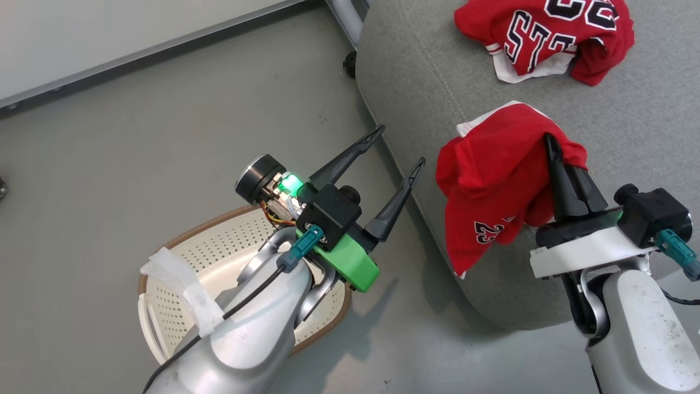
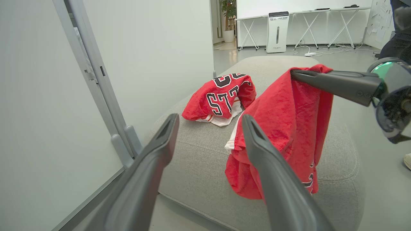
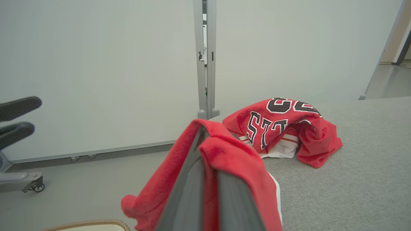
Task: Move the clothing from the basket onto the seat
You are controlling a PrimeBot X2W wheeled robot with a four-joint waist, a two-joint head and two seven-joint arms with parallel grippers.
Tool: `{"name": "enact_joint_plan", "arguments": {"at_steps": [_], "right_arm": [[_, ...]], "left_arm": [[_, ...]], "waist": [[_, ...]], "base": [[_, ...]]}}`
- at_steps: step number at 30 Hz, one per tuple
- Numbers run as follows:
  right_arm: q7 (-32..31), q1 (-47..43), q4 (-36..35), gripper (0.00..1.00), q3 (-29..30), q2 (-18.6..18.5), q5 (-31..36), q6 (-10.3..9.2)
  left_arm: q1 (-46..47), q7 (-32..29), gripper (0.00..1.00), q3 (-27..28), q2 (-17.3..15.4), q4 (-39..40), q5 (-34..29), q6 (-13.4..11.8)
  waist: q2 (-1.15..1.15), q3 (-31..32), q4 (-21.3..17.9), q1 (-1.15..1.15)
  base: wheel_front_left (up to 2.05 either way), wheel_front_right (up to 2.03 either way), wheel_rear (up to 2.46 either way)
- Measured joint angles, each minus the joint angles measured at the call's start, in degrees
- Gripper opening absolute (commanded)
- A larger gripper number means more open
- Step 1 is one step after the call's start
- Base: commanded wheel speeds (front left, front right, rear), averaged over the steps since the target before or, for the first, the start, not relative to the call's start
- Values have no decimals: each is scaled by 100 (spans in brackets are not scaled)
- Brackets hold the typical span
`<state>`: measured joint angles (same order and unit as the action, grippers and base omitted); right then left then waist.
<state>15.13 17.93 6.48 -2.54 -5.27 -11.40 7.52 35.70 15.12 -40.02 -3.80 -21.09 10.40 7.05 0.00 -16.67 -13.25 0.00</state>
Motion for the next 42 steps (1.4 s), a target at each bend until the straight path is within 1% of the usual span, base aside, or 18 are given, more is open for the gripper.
{"name": "enact_joint_plan", "arguments": {"at_steps": [4,9,13,18,24,29,32,38,42], "right_arm": [[0,-103,-25,0,110,-4,15,0],[0,-109,-44,0,166,13,14,0],[0,10,-104,0,207,20,15,0],[0,494,-272,0,332,-115,38,0],[0,1540,-412,0,743,-455,63,0],[0,2399,-309,0,1107,-797,94,0],[0,2936,-131,0,1243,-1058,133,0],[0,4027,528,0,1432,-1650,223,0],[1,4586,945,0,1529,-1911,303,0]], "left_arm": [[-48,0,100,14,-26,0,-13,2],[-105,0,100,69,-60,9,-24,7],[-126,0,100,105,-79,8,-24,8],[-173,0,100,140,-99,12,-49,9],[-135,0,100,167,-138,12,-108,9],[26,0,100,171,-166,15,-160,25],[132,0,100,183,-209,19,-200,26],[347,0,100,192,-248,47,-297,26],[460,0,100,193,-247,84,-319,27]], "waist": [[0,-65,-163,0],[0,-119,-274,0],[0,-127,-250,0],[0,-203,-189,0],[0,-481,-121,0],[0,-806,-48,0],[0,-1038,3,0],[0,-1569,104,1],[0,-1894,174,1]], "base": [[0,0,0],[0,0,0],[0,0,0],[0,0,0],[0,0,0],[0,0,0],[0,0,0],[0,0,0],[0,0,0]]}}
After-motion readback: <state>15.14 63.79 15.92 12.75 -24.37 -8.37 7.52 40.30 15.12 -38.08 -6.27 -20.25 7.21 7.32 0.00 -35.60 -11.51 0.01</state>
